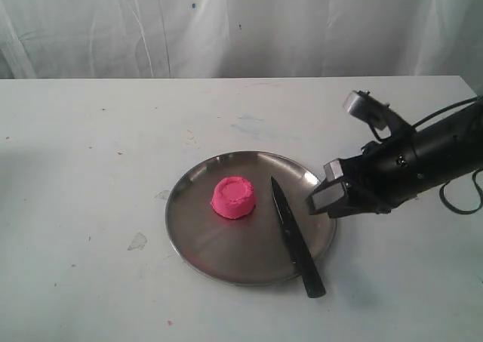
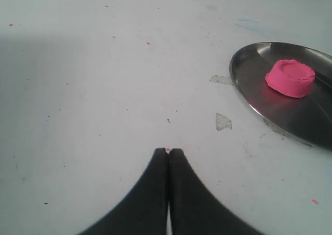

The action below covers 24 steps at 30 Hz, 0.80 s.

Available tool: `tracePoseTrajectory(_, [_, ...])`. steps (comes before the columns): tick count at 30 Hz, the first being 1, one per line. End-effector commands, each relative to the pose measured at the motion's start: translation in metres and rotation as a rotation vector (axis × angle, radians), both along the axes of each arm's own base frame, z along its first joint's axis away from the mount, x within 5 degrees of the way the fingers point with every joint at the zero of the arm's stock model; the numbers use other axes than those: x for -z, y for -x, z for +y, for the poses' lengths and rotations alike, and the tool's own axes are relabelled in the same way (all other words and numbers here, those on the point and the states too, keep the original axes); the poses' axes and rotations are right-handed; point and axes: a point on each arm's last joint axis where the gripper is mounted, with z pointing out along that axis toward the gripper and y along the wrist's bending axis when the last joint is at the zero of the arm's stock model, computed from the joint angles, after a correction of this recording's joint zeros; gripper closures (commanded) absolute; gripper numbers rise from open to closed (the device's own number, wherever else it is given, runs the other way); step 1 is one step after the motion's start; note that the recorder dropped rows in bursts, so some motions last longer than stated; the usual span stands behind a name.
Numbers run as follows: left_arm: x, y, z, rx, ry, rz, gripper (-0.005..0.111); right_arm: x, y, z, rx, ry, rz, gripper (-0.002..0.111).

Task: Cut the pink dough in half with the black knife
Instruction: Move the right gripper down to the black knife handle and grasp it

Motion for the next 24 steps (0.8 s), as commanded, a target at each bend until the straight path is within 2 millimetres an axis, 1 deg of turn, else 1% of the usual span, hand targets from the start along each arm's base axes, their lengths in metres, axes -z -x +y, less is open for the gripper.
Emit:
tracePoseTrajectory(1, [0.001, 0.000, 0.000, 0.002, 0.007, 0.002, 0.107, 0.020, -0.007, 0.001, -0.023, 0.017, 0.013, 0.057])
tracePoseTrajectory(6, [0.001, 0.000, 0.000, 0.002, 0.007, 0.002, 0.107, 0.027, -0.010, 0.011, -0.068, 0.020, 0.025, 0.056])
tracePoseTrajectory(12, [0.001, 0.000, 0.000, 0.002, 0.007, 0.002, 0.107, 0.041, -0.013, 0.023, -0.139, 0.047, 0.057, 0.056])
tracePoseTrajectory(17, [0.001, 0.000, 0.000, 0.002, 0.007, 0.002, 0.107, 0.045, -0.015, 0.027, -0.147, 0.063, 0.055, 0.056])
tracePoseTrajectory(24, [0.001, 0.000, 0.000, 0.002, 0.007, 0.002, 0.107, 0.059, -0.018, 0.025, -0.139, 0.099, 0.066, 0.056])
